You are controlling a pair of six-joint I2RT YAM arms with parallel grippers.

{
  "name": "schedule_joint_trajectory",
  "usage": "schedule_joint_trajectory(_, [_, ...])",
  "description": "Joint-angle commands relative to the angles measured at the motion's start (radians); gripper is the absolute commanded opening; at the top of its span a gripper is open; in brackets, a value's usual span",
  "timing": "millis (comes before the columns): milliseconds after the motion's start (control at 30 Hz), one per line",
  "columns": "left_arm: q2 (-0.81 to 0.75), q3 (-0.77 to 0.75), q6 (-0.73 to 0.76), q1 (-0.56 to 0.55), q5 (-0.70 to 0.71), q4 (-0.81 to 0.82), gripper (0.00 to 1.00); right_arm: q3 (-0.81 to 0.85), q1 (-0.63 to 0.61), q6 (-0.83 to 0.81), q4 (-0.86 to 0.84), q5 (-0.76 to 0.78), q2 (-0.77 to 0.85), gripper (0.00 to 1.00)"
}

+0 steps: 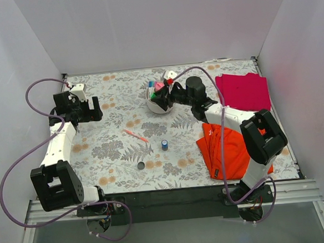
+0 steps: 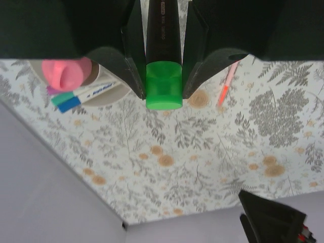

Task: Sort the stationery into containers
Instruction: Place the pen in the storage box.

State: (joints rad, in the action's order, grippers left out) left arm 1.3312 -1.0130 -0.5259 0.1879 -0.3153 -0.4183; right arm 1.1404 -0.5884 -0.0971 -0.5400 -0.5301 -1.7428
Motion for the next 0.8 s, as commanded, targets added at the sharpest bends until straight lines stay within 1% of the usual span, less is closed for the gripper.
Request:
schedule_joint_trajectory(0, [0.026,-0.061,0.043,0.001,0.019,-0.039,0.91,-0.033,-0.025,0.019,-0.428,0.088,0.068,0.01])
schedule_joint_trajectory(133, [0.043,-0.068,0.049,-0.001,0.024,-0.04,0.91,-0.091,-0.053,-0.01,-0.564,0.145,0.049,0.01])
schedule_joint_trajectory(167, [0.043,-0.064,0.052,-0.001,0.027,-0.04,0.91,-0.099,-0.057,-0.024,-0.625,0.165,0.028,0.01])
schedule_joint_trajectory(267, [0.043,-0.056,0.058,-0.001,0.027,-0.048,0.91,-0.103,-0.068,-0.044,-0.708,0.197,-0.027,0.01])
schedule_joint_trajectory(467, [0.036,-0.045,0.064,-0.002,0.025,-0.059,0.91,-0.042,-0.067,-0.047,-0.77,0.251,-0.125,0.01])
schedule_joint_trajectory(767, [0.016,-0.03,0.066,-0.002,0.024,-0.062,0.91,0.035,-0.068,0.011,-0.753,0.265,-0.23,0.01])
